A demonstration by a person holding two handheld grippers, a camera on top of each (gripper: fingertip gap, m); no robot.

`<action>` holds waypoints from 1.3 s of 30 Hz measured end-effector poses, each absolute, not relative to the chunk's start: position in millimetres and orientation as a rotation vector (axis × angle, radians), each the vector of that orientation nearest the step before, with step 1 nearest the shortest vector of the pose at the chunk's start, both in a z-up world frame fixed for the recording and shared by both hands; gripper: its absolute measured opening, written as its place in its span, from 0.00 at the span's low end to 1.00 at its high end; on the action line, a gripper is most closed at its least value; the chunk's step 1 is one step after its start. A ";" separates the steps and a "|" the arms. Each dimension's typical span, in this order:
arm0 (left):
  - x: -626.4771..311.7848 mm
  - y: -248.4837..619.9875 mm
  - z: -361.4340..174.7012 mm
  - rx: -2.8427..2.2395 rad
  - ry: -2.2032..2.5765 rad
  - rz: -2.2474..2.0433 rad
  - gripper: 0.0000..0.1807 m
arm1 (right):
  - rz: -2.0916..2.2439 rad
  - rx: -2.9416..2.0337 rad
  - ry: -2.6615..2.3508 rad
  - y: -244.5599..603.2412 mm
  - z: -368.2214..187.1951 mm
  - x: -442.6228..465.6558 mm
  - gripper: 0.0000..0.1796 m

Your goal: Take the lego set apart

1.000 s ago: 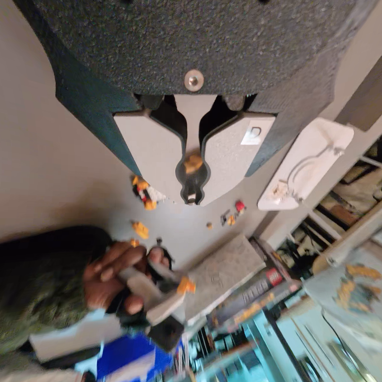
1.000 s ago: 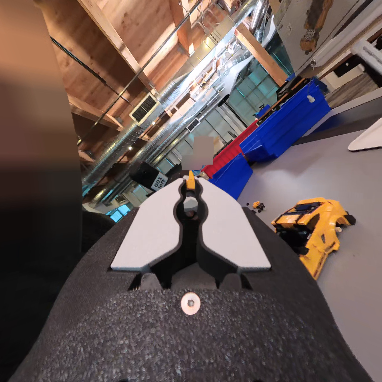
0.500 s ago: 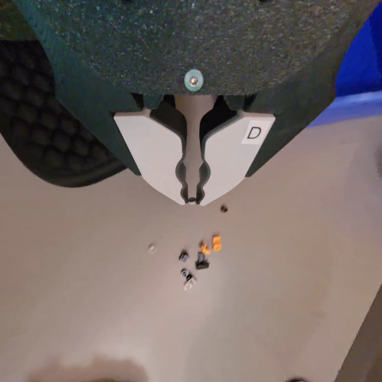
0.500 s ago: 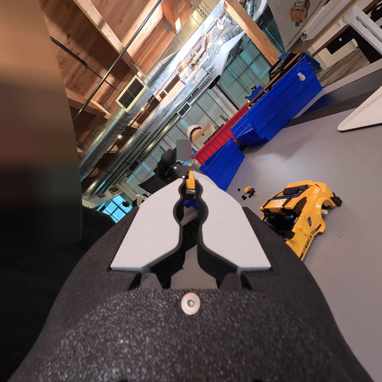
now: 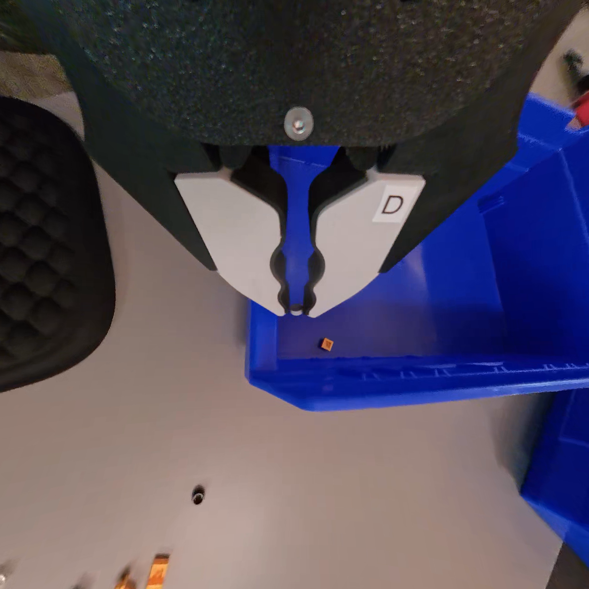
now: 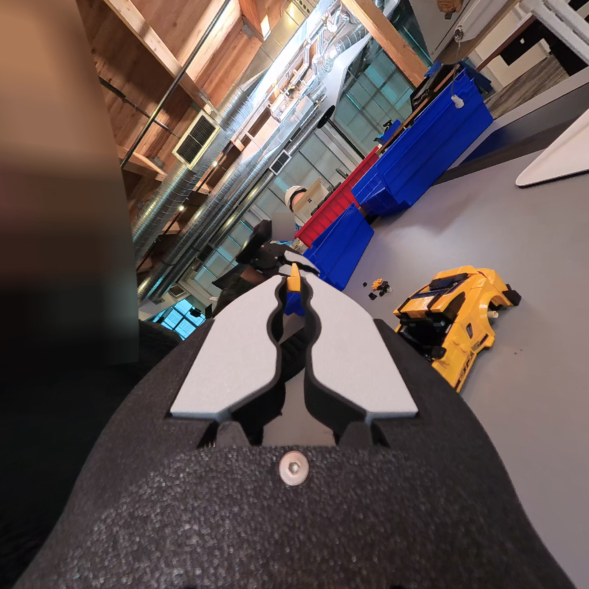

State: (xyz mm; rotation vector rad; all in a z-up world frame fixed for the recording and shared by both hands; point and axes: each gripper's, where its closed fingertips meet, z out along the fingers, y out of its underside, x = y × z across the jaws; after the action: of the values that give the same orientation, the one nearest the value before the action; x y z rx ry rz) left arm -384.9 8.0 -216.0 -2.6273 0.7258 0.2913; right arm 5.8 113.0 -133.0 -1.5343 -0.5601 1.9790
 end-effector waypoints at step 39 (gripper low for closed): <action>-145.6 63.7 -129.5 -1.709 0.882 -0.379 0.13 | 1.985 -1.544 -0.642 98.4 -135.3 -4.1 0.04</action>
State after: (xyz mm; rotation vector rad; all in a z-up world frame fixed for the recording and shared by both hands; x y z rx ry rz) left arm -145.6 63.7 -129.5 -1.7094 0.8824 -0.3785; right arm -4.1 98.4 -135.3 -1.5439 -0.6417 1.9854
